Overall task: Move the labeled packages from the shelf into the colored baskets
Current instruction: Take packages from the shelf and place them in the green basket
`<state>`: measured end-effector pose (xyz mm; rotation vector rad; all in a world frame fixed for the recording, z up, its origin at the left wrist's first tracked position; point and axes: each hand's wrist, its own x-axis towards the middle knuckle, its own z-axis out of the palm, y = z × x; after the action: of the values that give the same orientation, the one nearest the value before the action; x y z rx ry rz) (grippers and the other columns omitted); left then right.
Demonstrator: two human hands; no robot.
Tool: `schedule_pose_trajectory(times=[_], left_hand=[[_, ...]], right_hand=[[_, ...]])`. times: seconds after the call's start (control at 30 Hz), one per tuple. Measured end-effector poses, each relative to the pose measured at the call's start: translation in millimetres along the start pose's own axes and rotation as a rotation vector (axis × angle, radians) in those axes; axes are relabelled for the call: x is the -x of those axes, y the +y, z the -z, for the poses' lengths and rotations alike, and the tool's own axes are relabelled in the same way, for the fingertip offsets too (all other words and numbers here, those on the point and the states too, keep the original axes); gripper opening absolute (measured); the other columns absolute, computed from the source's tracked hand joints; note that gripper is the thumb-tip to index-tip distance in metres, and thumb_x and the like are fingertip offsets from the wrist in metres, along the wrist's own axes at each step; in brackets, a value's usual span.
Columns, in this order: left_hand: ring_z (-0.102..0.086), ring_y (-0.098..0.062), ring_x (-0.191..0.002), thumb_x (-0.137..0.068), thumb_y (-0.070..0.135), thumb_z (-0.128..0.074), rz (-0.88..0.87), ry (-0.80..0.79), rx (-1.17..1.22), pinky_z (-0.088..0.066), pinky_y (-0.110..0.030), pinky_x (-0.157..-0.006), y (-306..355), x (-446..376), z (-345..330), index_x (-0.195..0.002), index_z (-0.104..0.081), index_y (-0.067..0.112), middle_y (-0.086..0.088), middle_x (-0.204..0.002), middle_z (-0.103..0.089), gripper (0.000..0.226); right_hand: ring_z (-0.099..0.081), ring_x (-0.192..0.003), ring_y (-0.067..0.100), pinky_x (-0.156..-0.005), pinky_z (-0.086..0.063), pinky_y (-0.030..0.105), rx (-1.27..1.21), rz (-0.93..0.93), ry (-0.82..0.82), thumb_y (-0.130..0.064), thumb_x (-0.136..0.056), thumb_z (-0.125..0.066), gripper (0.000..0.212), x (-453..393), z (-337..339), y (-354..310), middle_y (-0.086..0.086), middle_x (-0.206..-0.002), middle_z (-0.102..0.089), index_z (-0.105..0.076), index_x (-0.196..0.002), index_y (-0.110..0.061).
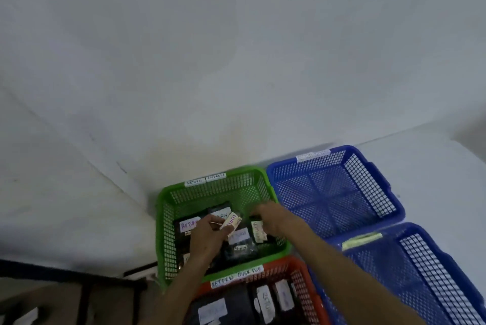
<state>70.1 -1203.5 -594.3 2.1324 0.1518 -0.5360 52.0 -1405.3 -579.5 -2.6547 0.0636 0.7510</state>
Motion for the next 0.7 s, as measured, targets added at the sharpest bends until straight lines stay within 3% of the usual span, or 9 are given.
schedule_pose_trajectory(times=[0.13,0.27,0.47,0.6,0.7], left_hand=[[-0.071,-0.010,-0.072,-0.080,0.029,-0.081,0.008,0.003,-0.140,-0.058,-0.032,-0.067,5,-24,-21,-0.098,-0.066,0.018,0.001,-0.089,-0.073,0.026],[-0.066,-0.011,-0.076,-0.079,0.031,-0.081,0.017,0.009,-0.235,-0.046,-0.017,-0.056,13,-49,-38,-0.100,-0.067,0.015,-0.002,-0.099,-0.074,0.030],[-0.070,-0.014,-0.074,-0.074,0.030,-0.083,0.025,0.008,-0.269,-0.059,-0.032,-0.068,15,-69,-54,-0.079,-0.065,0.022,-0.003,-0.083,-0.075,0.021],[-0.069,-0.016,-0.087,-0.076,0.025,-0.083,-0.072,-0.044,-0.323,-0.060,-0.037,-0.077,11,-78,-58,-0.094,-0.073,0.016,-0.002,-0.098,-0.074,0.022],[-0.069,-0.016,-0.085,-0.079,0.027,-0.081,-0.118,-0.083,-0.394,-0.059,-0.036,-0.075,12,-86,-58,-0.095,-0.074,0.016,-0.003,-0.098,-0.075,0.021]], right_hand=[[-0.059,-0.120,0.032,-0.100,-0.052,0.040,0.165,0.023,-0.093,0.003,-0.094,-0.051,0.047,-28,-13,5,0.018,-0.135,-0.055,-0.053,-0.138,-0.010],[-0.060,-0.119,0.032,-0.099,-0.052,0.040,0.274,0.065,-0.130,0.001,-0.099,-0.047,0.039,-38,-13,9,0.019,-0.133,-0.056,-0.053,-0.137,-0.003],[-0.058,-0.121,0.032,-0.097,-0.050,0.040,0.420,0.129,-0.226,-0.003,-0.101,-0.047,0.033,-38,-27,12,0.019,-0.135,-0.054,-0.052,-0.133,0.000],[-0.059,-0.117,0.032,-0.096,-0.050,0.039,0.364,0.157,-0.144,0.000,-0.100,-0.046,0.031,-40,-16,21,0.021,-0.131,-0.056,-0.053,-0.130,0.000],[-0.061,-0.110,0.031,-0.091,-0.052,0.038,0.283,0.182,0.026,0.004,-0.094,-0.053,0.032,-44,4,29,0.019,-0.122,-0.059,-0.057,-0.125,-0.003]])
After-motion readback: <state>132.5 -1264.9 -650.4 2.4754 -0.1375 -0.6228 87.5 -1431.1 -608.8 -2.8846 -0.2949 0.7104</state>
